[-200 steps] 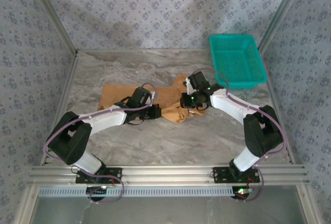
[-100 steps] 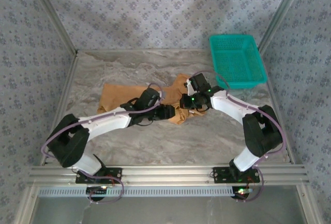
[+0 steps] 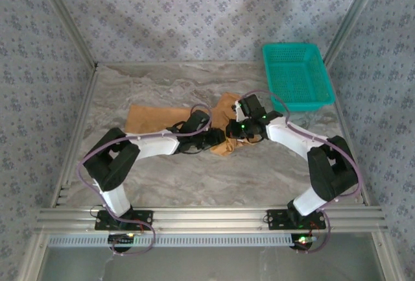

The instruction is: Fold the inside-out t-shirt

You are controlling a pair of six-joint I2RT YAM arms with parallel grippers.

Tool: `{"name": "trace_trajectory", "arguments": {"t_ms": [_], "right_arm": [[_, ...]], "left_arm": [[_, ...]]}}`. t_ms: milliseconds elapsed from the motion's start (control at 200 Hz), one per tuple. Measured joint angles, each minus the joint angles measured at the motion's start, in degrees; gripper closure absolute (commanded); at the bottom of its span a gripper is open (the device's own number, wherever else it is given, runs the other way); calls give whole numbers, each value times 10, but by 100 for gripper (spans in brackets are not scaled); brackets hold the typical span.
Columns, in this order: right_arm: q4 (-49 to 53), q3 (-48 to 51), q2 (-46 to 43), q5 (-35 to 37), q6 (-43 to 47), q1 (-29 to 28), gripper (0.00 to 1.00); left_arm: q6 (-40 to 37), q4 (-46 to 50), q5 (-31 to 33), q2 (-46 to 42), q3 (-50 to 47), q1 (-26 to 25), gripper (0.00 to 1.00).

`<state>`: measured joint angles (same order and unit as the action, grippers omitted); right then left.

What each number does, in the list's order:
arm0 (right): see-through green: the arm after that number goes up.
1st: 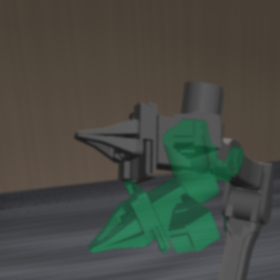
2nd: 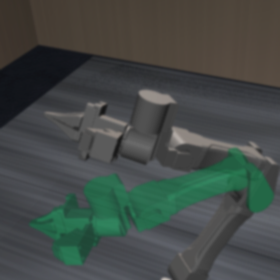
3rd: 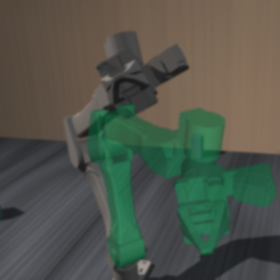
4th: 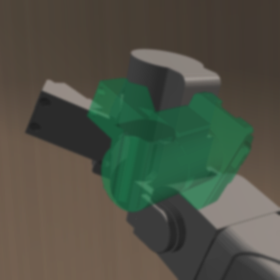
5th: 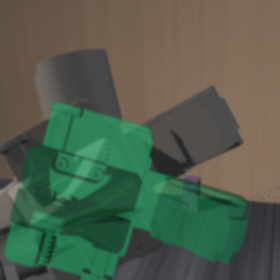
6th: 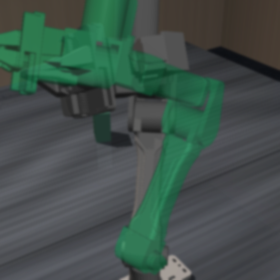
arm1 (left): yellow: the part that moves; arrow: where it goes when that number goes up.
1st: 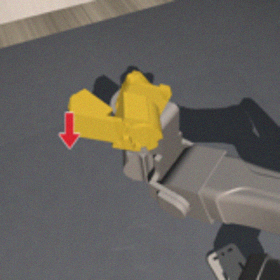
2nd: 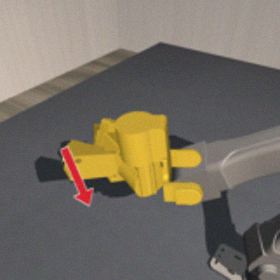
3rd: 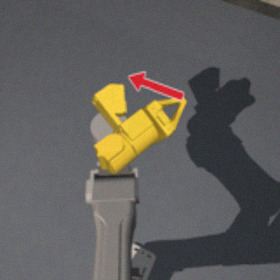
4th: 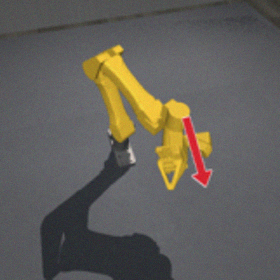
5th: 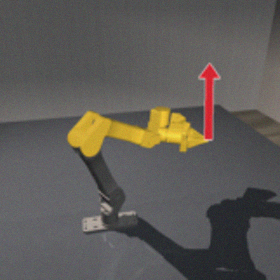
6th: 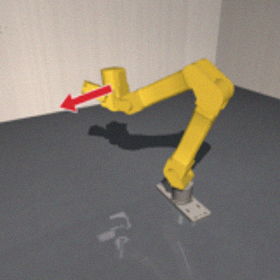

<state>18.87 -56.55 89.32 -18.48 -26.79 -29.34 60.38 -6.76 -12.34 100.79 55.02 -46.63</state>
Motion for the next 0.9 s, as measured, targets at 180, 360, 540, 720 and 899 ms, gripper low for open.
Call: {"name": "trace_trajectory", "arguments": {"t_ms": [180,360,540,720,899], "right_arm": [[0,8,-1,-2,0,-3,100],[0,8,-1,2,-4,9,100],[-3,0,36,18,-10,71,100],[-3,-40,101,24,-13,85,100],[-2,-60,103,27,-15,57,100]], "left_arm": [[12,-15,2,27,4,0,99],[0,-10,0,18,4,5,100],[-44,20,2,-87,3,5,100],[-85,21,4,-204,-18,5,100],[-89,-30,13,-218,-129,2,97]]}}
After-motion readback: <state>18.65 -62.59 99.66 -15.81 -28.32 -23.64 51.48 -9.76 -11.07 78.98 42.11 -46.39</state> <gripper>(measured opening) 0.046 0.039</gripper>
